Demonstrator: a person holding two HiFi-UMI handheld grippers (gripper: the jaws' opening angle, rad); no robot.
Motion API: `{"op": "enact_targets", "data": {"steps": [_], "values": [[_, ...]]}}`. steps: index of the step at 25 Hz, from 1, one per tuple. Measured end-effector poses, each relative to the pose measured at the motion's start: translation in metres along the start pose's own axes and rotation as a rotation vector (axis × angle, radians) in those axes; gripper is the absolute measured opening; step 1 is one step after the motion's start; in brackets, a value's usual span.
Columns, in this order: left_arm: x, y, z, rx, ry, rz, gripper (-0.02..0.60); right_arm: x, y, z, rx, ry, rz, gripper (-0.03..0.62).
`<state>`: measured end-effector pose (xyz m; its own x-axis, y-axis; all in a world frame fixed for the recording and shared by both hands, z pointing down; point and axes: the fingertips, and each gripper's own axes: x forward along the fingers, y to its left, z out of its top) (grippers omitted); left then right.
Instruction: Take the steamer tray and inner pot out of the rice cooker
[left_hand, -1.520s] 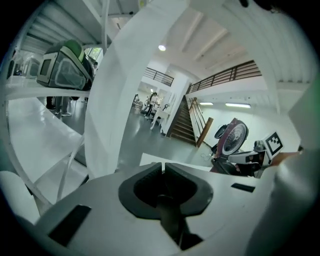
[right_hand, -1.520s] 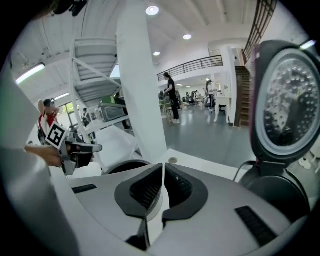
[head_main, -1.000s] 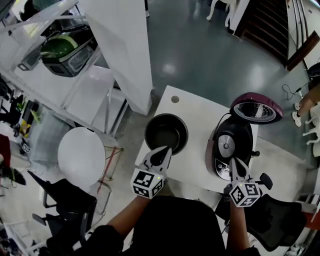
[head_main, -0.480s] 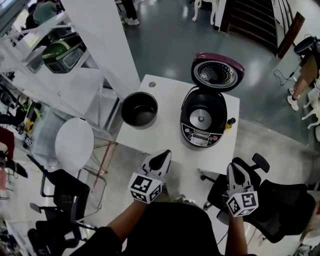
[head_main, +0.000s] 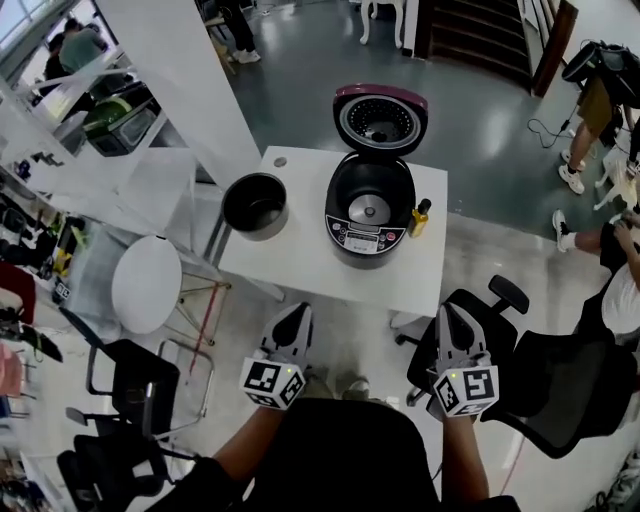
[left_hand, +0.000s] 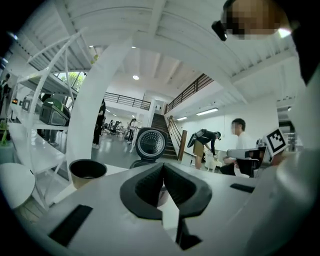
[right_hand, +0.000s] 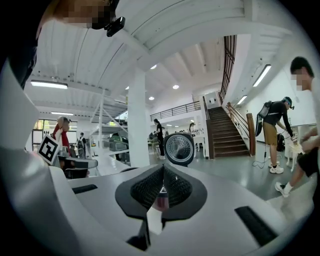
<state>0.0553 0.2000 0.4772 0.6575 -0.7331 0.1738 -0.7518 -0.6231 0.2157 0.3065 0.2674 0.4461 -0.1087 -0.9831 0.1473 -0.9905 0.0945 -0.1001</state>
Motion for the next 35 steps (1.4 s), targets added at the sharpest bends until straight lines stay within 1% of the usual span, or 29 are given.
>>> {"op": "enact_targets", "data": {"steps": [4,7,9,14,18,21,24,28,31,35], "values": [[-0.001,-0.009,-0.003,0.039,-0.005,0.007,0.005,-0.02,-0.008,-0.007,-0.013,0.011,-0.029,0.001],[0.001,-0.015,0.003,0.032,-0.013,0.017,0.005,-0.026,-0.006,-0.013,-0.029,0.047,-0.031,0.0],[0.002,-0.018,0.008,0.042,-0.025,0.019,0.005,-0.03,-0.004,-0.016,-0.048,0.059,-0.036,0.0],[-0.003,-0.013,0.014,0.074,-0.054,0.022,0.005,-0.04,-0.013,-0.021,-0.05,0.049,-0.073,0.0],[-0.005,-0.002,0.01,0.131,-0.067,0.032,0.005,-0.043,-0.026,-0.016,-0.075,0.029,-0.087,0.0],[-0.005,-0.002,0.003,0.123,-0.053,0.017,0.005,-0.045,-0.031,-0.003,-0.062,-0.01,-0.091,0.0],[-0.005,-0.009,0.001,0.11,-0.052,0.006,0.005,-0.046,-0.034,0.005,-0.075,-0.031,-0.101,0.0],[-0.007,-0.017,0.003,0.102,-0.064,0.001,0.005,-0.048,-0.035,0.001,-0.101,-0.011,-0.123,0.0],[-0.01,-0.019,0.001,0.109,-0.052,0.004,0.005,-0.049,-0.031,-0.004,-0.115,-0.003,-0.114,0.0],[-0.015,-0.013,-0.002,0.105,-0.034,0.026,0.005,-0.049,-0.024,-0.008,-0.115,0.003,-0.105,0.0]]}}
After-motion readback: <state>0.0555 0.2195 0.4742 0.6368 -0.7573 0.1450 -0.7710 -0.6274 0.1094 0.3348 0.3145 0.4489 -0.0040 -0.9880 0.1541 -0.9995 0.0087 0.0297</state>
